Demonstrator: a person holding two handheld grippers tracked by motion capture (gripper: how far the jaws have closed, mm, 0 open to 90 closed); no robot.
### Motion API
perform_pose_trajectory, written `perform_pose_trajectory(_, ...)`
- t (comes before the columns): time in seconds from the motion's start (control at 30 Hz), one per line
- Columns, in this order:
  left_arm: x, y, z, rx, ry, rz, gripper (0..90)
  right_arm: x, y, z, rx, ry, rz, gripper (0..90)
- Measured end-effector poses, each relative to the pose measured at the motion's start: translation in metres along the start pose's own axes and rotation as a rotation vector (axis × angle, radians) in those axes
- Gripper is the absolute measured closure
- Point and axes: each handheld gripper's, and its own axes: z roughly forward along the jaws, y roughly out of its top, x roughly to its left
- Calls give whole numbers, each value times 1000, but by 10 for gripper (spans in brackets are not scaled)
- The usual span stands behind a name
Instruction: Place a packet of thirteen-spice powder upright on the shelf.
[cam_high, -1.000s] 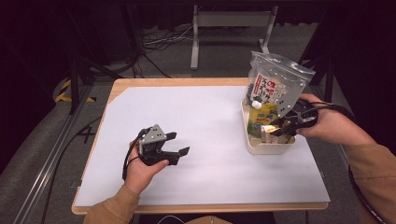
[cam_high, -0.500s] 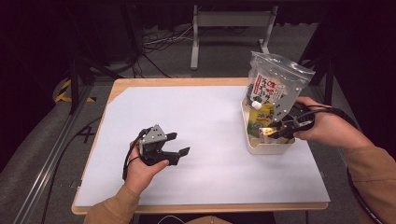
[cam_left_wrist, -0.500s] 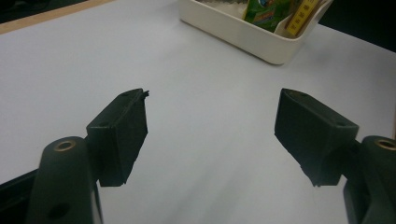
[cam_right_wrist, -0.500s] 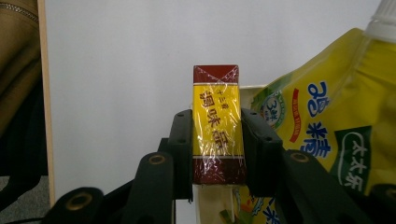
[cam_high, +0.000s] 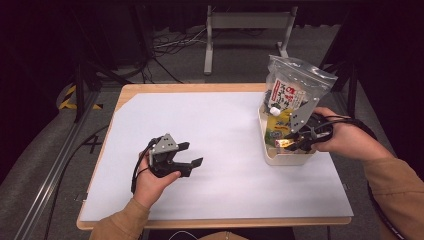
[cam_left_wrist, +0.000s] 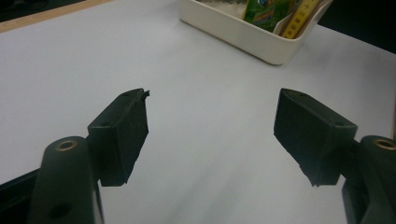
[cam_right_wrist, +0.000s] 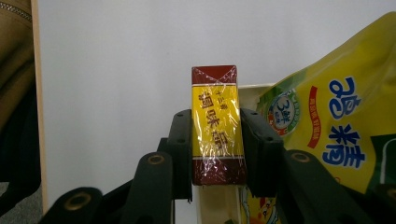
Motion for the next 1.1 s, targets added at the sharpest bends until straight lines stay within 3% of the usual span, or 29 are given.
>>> perform_pose_trajectory(0.23, 0, -1, 1, 3, 1, -4, 267, 0, -4, 4, -9, 0, 4, 665)
perform_pose_trajectory(0.57, 0, 0, 0, 0, 1, -5, 271, -1, -10, 10, 64, -14, 18, 648)
perform_pose_trajectory(1.1, 0, 0, 1, 7, -4, -7, 273, 0, -15, 14, 95, -23, 31, 609)
